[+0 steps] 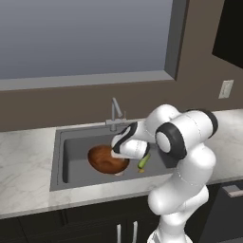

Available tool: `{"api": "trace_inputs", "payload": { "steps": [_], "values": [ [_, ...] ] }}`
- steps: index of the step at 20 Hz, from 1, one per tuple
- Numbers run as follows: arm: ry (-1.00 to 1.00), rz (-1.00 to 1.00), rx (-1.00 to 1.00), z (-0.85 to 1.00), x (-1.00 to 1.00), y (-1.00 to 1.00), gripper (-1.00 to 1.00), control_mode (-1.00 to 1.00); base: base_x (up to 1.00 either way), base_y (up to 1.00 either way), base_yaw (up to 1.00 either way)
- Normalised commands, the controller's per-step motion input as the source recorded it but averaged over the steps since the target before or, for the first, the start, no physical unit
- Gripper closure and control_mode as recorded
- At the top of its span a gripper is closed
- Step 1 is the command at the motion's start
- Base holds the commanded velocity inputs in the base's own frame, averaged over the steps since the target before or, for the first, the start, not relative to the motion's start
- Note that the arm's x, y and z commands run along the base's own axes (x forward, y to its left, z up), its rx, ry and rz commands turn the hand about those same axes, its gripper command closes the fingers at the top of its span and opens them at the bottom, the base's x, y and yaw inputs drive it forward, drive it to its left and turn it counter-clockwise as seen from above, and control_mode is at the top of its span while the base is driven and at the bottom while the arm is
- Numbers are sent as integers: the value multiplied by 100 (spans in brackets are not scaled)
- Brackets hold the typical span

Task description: Dump the cucumber and potato from the bowl so the bowl can be washed. Place the bowl in the sink after clearing the leftovers.

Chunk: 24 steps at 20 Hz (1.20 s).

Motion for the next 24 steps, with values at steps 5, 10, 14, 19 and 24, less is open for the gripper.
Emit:
{"api": "trace_inputs", "payload": {
  "steps": [5, 10, 14, 19, 24],
  "values": [
    [-2, 0, -15, -26, 4, 2, 100, -100, 0, 0, 0],
    [0, 0, -20, -52, 0, 0, 100, -100, 0, 0, 0],
    [0, 0, -12, -26, 0, 1, 100, -100, 0, 0, 0],
    [0, 0, 0, 0, 0, 2, 100, -100, 0, 0, 0],
    [1, 0, -1, 0, 0, 3, -100, -100, 0, 0, 0]
  ]
}}
